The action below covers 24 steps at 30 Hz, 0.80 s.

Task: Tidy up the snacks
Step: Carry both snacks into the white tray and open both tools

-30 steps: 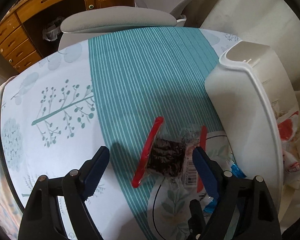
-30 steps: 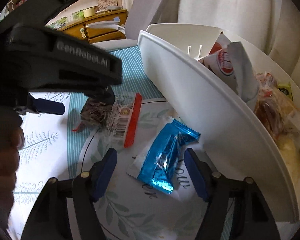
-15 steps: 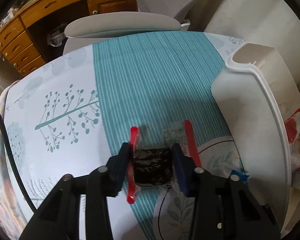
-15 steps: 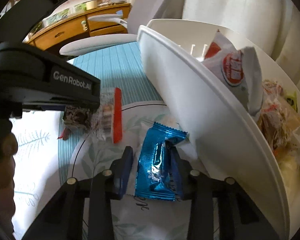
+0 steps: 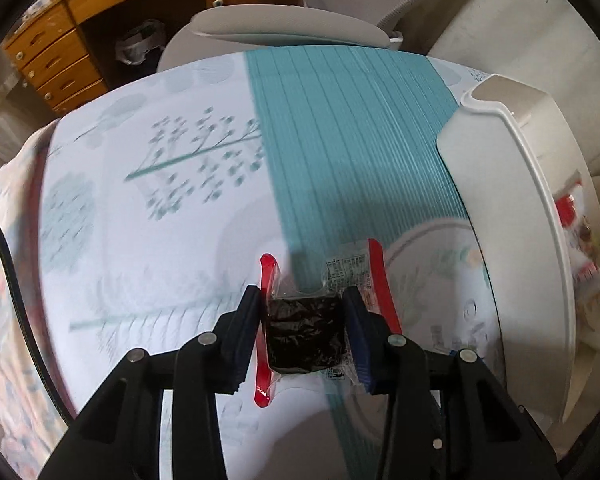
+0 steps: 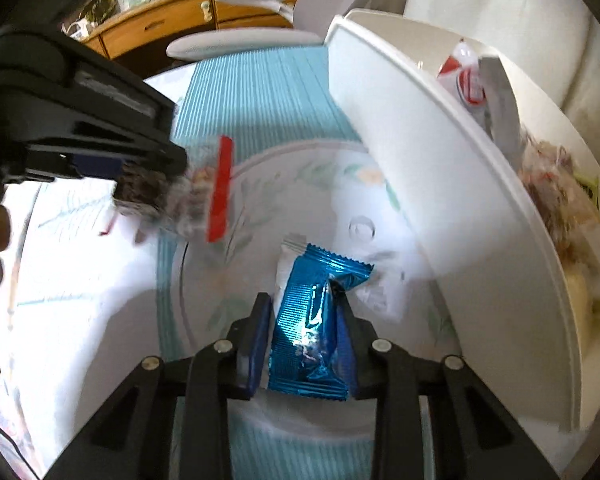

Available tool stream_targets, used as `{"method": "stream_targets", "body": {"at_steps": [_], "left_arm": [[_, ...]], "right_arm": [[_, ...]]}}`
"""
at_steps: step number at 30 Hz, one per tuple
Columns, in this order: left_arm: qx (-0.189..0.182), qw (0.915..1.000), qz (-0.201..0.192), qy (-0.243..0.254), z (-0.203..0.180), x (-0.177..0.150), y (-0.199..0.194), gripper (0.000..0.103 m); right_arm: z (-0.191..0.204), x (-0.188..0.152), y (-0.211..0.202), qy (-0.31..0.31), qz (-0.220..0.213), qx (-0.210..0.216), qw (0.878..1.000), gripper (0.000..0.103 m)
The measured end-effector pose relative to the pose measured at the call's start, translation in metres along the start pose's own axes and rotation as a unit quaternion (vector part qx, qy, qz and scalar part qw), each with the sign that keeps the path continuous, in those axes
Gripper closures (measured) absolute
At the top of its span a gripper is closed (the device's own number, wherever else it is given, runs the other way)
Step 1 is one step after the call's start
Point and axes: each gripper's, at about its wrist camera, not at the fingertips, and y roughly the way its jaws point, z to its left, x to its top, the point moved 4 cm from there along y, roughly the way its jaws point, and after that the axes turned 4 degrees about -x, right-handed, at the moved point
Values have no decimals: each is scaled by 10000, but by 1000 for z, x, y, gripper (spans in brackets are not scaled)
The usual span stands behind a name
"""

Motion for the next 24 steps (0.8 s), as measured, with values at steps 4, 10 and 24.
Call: {"method": "stream_targets", "body": {"at_steps": [4, 10, 24], "left_arm": [[-21, 10000, -50, -81, 7, -23, -28, 63], [-43, 9997, -237, -100, 12, -57, -79, 63], [-206, 9971, -676, -265, 11, -100, -153, 63]], "right_arm": [[1, -19, -21, -8, 79, 66, 9999, 72], [17, -35, -68, -109, -12, 259, 9996, 72], [-1, -30, -151, -351, -925, 612, 9932, 72]]}}
